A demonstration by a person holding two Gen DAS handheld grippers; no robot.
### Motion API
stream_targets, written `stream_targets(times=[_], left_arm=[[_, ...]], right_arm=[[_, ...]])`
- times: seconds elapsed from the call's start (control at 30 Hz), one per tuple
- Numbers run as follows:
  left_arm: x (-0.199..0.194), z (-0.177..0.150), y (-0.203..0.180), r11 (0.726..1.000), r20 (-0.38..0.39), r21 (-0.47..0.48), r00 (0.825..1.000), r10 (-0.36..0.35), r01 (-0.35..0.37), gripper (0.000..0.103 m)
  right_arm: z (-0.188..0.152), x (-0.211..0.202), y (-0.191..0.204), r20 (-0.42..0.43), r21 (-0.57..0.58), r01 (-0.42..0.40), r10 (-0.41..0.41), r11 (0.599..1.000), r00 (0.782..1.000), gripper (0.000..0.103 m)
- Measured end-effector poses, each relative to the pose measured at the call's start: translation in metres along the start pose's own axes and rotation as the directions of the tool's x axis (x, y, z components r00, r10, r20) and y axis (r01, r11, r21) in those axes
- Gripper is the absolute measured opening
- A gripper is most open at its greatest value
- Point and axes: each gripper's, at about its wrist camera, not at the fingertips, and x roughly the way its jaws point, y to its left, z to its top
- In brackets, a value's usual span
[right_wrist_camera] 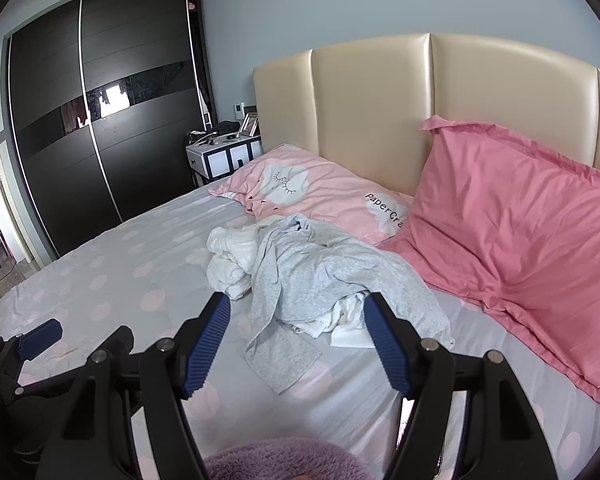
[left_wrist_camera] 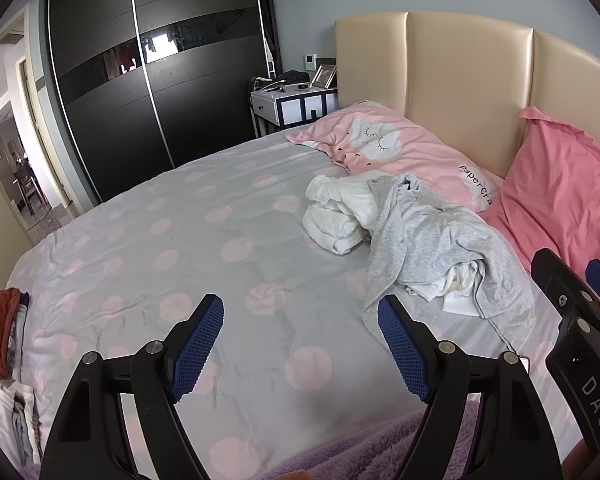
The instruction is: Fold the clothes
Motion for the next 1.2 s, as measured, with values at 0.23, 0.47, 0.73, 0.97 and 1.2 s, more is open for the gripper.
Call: stream_targets(times=[0.23, 0.47, 0.73, 0.97, 1.2], left_arm=[[-0.0007, -0.0008, -0.0007, 1.000, -0.012, -0.013, 1.000, -0.012, 0.012, 0.081], [-0.0029, -0.0010, 0.0012, 1.000, -0.008, -0.015, 1.000, -0.014, 0.014, 0.081], [-0.0038, -0.0027, 0.0026, 1.000, -0.008, -0.019, 1.000, -0.014, 0.013, 0.081], [-0.0043, -0.0030, 0.0035, 1.000, -0.009, -0.022, 1.000, -0.016, 0.015, 0.081], [-0.0048, -0.0027, 0.0041, 0.999, -0.009, -0.028, 1.000, -0.017, 0.017, 0.081]], right_arm=[[0.0016, 0.0030, -0.0016, -0.016, 0.021, 0.002, -0.002, 1.000, 1.000, 0.069], [-0.0043, 0.0025, 0.0001, -0.010, 0.019, 0.001, -0.001, 1.000, 1.000, 0.069], [-0.0045, 0.0021, 0.0017, -0.009, 0.024, -0.005, 0.006, 1.000, 1.000, 0.069], [-0.0038, 0.0003, 0.0037, -0.007, 0.017, -0.014, 0.015, 1.000, 1.000, 0.068], [-0.0056, -0.0005, 0.0055, -0.008, 0.013, -0.018, 0.018, 1.000, 1.000, 0.068]])
